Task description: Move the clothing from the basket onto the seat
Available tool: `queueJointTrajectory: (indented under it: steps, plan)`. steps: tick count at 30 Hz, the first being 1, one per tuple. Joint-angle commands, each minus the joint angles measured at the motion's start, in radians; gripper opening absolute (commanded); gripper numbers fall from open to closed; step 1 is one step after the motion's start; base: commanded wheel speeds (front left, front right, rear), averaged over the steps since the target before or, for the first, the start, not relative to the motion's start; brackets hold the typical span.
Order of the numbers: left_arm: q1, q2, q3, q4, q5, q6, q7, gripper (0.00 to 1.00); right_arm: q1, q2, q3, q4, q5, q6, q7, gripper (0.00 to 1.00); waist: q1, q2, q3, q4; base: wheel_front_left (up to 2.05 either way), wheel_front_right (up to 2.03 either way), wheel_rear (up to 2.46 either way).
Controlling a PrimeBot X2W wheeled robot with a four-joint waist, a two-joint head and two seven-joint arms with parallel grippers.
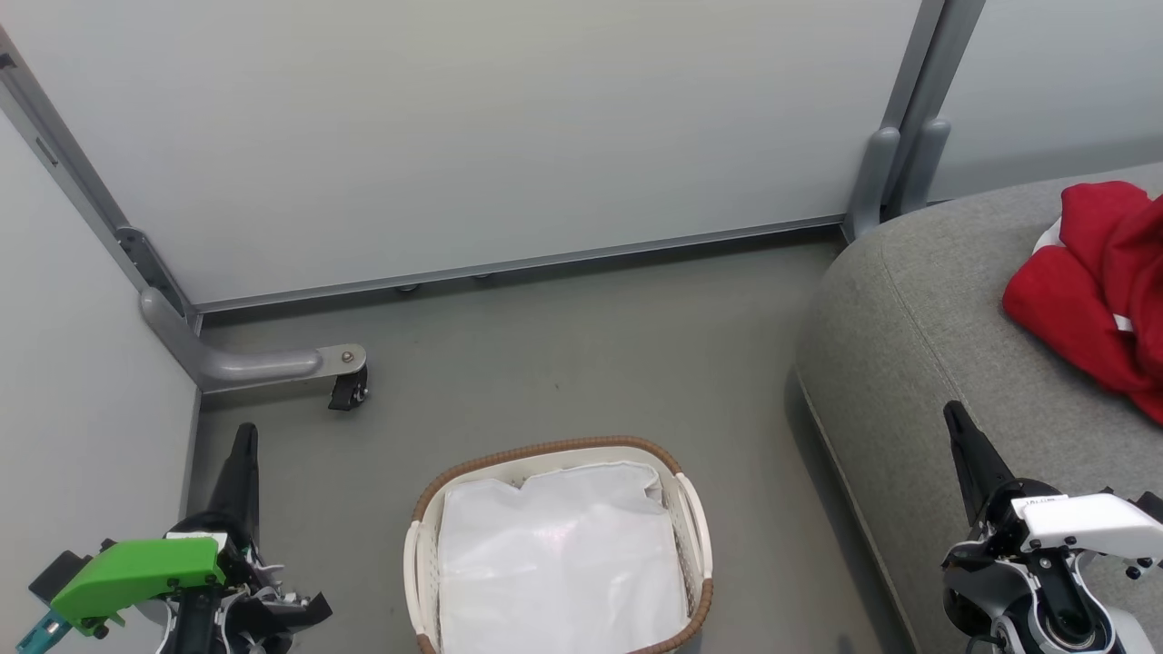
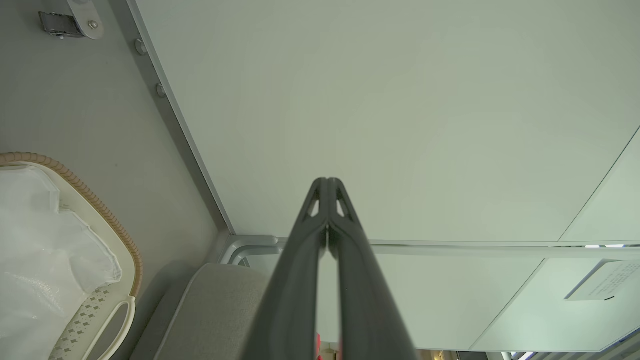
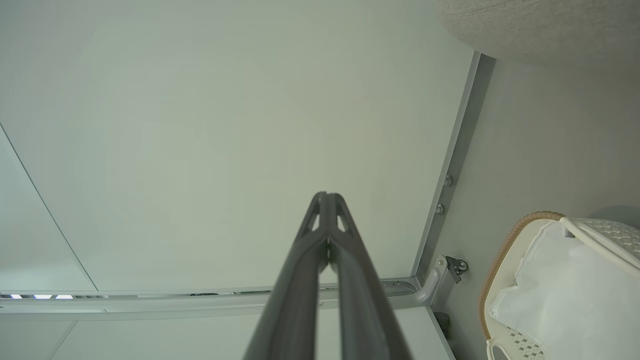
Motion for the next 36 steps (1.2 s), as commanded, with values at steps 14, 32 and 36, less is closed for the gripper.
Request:
queueJointTrajectory:
  steps: [14,32,36]
  plan:
    - [-0.010,0.007,0.002,-0.001,-0.003,-0.006,0.004,0.00,0.011,-0.006,-0.002,-0.003,0.003,0.000,0.001,0.00,0.0000,0.0000,0.000,0.000,0.00,0.00,0.00]
    - [-0.010,0.007,0.002,-0.001,-0.003,-0.006,0.004,0.00,0.011,-0.006,-0.002,-0.003,0.004,0.000,0.001,0.00,0.0000,0.0000,0.000,0.000,0.00,0.00,0.00]
    - [-0.010,0.007,0.002,-0.001,-0.003,-0.006,0.004,0.00,0.011,-0.006,-0.002,-0.003,0.003,0.000,0.001,0.00,0.0000,0.0000,0.000,0.000,0.00,0.00,0.00]
